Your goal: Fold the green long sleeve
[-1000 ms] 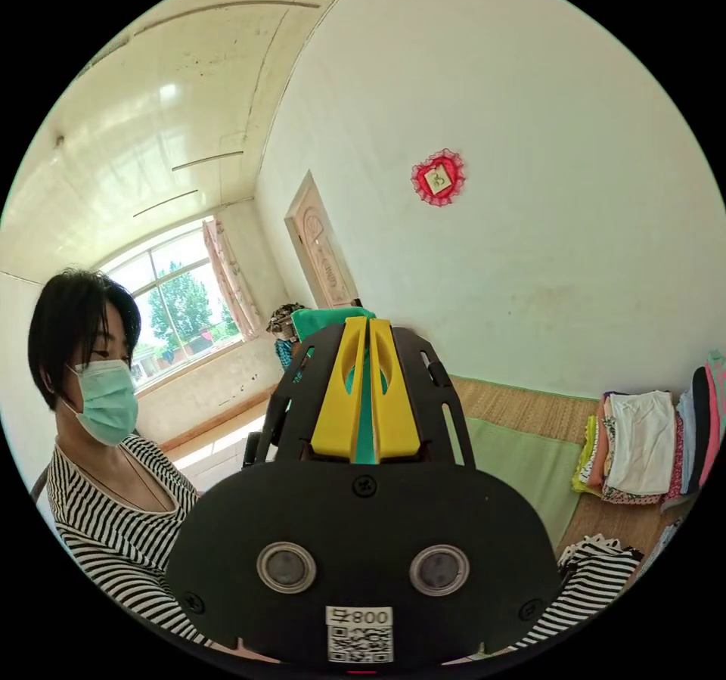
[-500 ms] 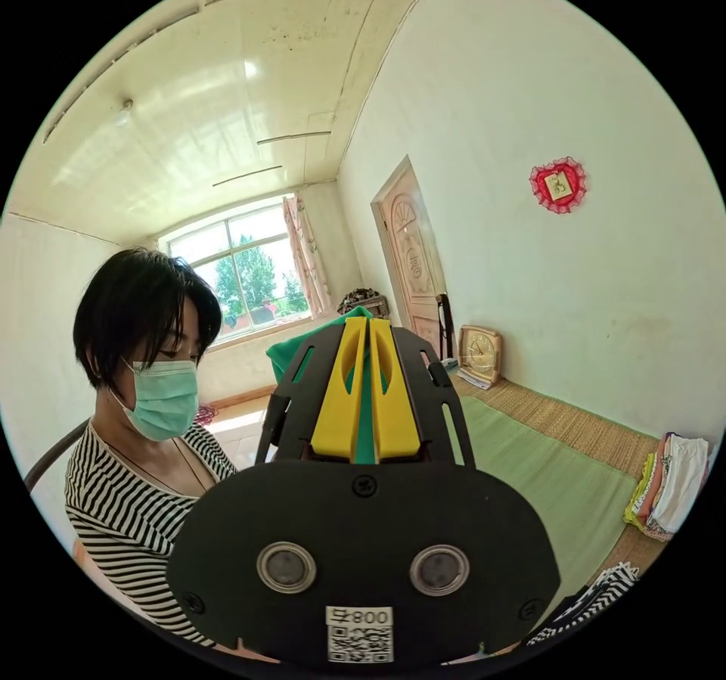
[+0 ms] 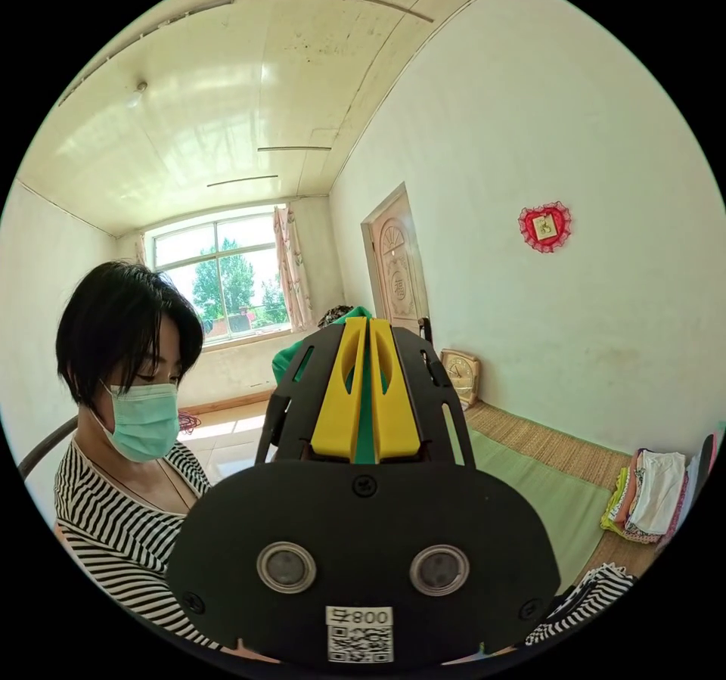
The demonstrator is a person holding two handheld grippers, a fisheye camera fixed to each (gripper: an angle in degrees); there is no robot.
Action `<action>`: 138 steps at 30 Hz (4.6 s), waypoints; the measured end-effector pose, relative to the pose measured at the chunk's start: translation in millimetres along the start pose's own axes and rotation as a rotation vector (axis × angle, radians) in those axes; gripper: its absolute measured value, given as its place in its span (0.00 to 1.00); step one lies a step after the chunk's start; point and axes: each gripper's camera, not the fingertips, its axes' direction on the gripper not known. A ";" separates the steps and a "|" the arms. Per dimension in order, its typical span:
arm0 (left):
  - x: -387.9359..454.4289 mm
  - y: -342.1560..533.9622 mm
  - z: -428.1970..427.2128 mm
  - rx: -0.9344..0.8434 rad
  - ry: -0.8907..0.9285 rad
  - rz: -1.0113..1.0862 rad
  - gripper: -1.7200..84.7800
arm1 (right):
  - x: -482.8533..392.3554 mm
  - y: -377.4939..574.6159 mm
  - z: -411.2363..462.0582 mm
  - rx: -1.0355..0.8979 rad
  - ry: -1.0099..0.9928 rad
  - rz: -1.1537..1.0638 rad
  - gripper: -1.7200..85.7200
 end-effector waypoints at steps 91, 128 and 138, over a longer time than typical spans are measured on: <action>-69.7 -490.8 -133.4 -0.050 -0.675 -0.239 0.10 | 821.4 276.6 245.6 -0.793 0.432 0.768 0.06; -169.0 -721.3 -158.5 0.046 -0.493 -0.281 0.10 | 945.2 211.3 393.7 -0.980 0.503 0.348 0.08; -75.3 -556.2 -268.2 0.041 -0.909 -0.490 0.14 | 845.4 292.2 331.1 -1.062 0.467 0.617 0.11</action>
